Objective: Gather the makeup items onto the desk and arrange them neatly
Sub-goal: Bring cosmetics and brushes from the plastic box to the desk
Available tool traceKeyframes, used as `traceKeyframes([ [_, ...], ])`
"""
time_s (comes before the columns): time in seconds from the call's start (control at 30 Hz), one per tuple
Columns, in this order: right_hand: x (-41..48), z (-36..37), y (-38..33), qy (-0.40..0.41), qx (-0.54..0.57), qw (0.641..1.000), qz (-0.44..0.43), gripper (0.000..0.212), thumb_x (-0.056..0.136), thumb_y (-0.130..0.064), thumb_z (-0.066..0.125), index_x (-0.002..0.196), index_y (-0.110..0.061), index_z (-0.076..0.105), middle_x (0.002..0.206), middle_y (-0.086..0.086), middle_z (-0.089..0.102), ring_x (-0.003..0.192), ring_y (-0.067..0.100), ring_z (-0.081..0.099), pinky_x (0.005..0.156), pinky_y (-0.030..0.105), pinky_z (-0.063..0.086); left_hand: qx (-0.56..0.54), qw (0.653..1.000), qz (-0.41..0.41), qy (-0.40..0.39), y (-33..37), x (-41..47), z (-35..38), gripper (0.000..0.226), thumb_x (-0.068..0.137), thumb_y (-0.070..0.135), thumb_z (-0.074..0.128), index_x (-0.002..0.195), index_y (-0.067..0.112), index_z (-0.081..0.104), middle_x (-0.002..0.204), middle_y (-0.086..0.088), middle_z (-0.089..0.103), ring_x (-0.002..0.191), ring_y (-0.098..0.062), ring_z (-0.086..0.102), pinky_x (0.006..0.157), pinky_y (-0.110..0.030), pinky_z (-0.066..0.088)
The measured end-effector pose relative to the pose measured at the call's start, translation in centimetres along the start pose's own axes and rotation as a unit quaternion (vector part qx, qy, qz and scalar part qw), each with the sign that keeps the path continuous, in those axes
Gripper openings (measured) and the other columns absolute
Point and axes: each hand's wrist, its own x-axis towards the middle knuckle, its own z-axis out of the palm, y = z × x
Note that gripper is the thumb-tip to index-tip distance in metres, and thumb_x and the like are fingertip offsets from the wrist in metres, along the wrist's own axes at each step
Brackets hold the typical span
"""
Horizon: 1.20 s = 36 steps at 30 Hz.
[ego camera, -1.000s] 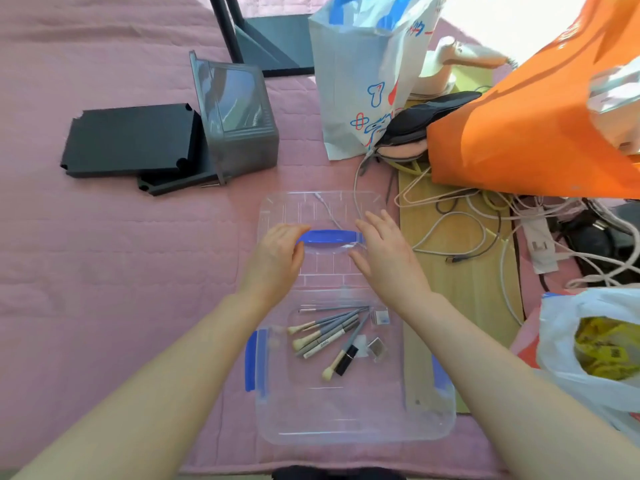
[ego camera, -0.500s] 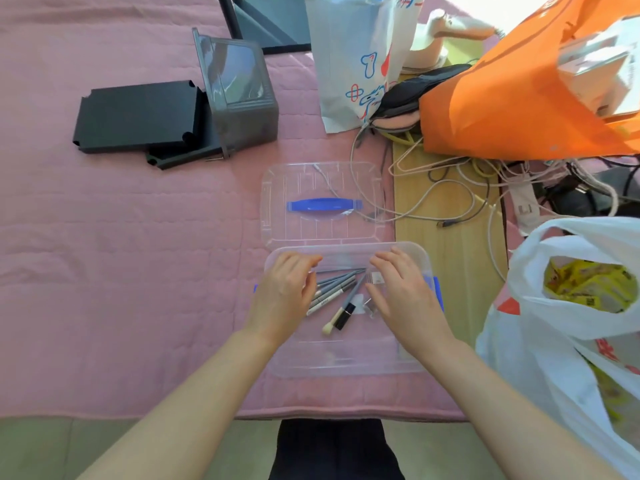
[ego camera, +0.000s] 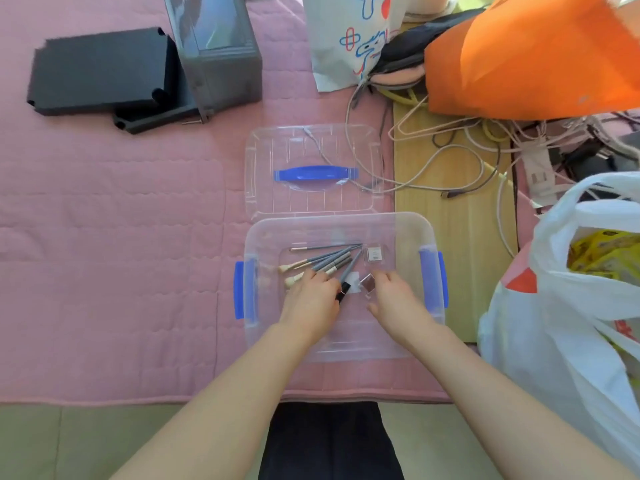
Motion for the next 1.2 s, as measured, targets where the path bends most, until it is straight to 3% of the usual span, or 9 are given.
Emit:
traceKeyframes([
  [0.33, 3.1, 2.2, 0.1, 0.035, -0.138, 0.990, -0.003, 0.051, 0.083, -0.006, 0.063, 0.127, -0.011, 0.038, 0.128, 0.014, 0.038, 0.101, 0.034, 0.051, 0.081, 0.039, 0.042, 0.107, 0.994, -0.009, -0.013, 1.8, 2.1, 1.8, 0.033, 0.090, 0.006, 0.045, 0.122, 0.013, 0.044, 0.119, -0.008, 0.056, 0.116, -0.030, 0.045, 0.085, -0.036, 0.039],
  [0.57, 4.0, 2.3, 0.1, 0.045, -0.174, 0.984, 0.007, 0.049, 0.085, -0.008, 0.061, 0.126, -0.007, 0.035, 0.132, 0.017, 0.037, 0.105, 0.033, 0.049, 0.080, 0.035, 0.041, 0.153, 0.987, -0.015, -0.043, 1.3, 2.8, 2.6, 0.033, 0.088, 0.004, 0.047, 0.120, 0.011, 0.052, 0.121, -0.008, 0.056, 0.117, -0.030, 0.044, 0.089, -0.035, 0.037],
  [0.8, 3.4, 2.2, -0.7, 0.026, -0.139, 0.989, 0.033, 0.052, 0.079, -0.005, 0.058, 0.124, -0.006, 0.032, 0.131, 0.020, 0.030, 0.101, 0.034, 0.046, 0.071, 0.034, 0.035, 0.034, 0.994, -0.073, -0.074, 0.0, 1.9, 1.6, 0.022, 0.088, 0.015, 0.053, 0.110, 0.011, 0.057, 0.116, -0.009, 0.055, 0.113, -0.030, 0.047, 0.081, -0.037, 0.042],
  [0.9, 3.1, 1.5, -1.1, 0.017, -0.100, 0.994, 0.045, 0.050, 0.077, -0.012, 0.054, 0.122, -0.006, 0.034, 0.138, 0.022, 0.019, 0.104, 0.037, 0.044, 0.078, 0.035, 0.036, -0.036, 0.992, -0.093, -0.071, -0.5, 1.3, 0.8, 0.020, 0.088, 0.016, 0.051, 0.106, 0.008, 0.053, 0.112, -0.012, 0.054, 0.106, -0.034, 0.052, 0.072, -0.036, 0.040],
  [1.03, 3.2, 1.0, -1.0, 0.027, -0.074, 0.996, 0.049, 0.053, 0.073, -0.015, 0.052, 0.123, -0.005, 0.037, 0.138, 0.020, 0.021, 0.107, 0.039, 0.045, 0.084, 0.037, 0.039, -0.087, 0.988, -0.106, -0.066, -1.0, 0.7, -0.1, 0.009, 0.091, 0.015, 0.041, 0.094, 0.009, 0.047, 0.099, -0.021, 0.059, 0.095, -0.040, 0.056, 0.072, -0.039, 0.043],
  [1.13, 3.2, 0.9, -1.1, 0.052, -0.050, 0.996, 0.050, 0.052, 0.077, -0.021, 0.053, 0.124, -0.004, 0.038, 0.139, 0.018, 0.022, 0.106, 0.038, 0.048, 0.077, 0.036, 0.040, -0.073, 0.992, -0.087, -0.058, -1.2, 0.4, -0.3, 0.019, 0.096, 0.011, 0.034, 0.097, 0.002, 0.050, 0.097, -0.020, 0.052, 0.096, -0.042, 0.055, 0.073, -0.044, 0.043],
  [1.2, 3.2, 0.9, -1.1, 0.085, -0.062, 0.994, 0.033, 0.042, 0.084, -0.023, 0.052, 0.119, -0.002, 0.042, 0.139, 0.020, 0.026, 0.100, 0.037, 0.052, 0.070, 0.035, 0.037, -0.074, 0.992, -0.098, -0.021, -1.5, 0.6, -0.2, 0.028, 0.099, 0.022, 0.031, 0.101, 0.004, 0.053, 0.096, -0.017, 0.056, 0.093, -0.038, 0.058, 0.072, -0.040, 0.045],
])
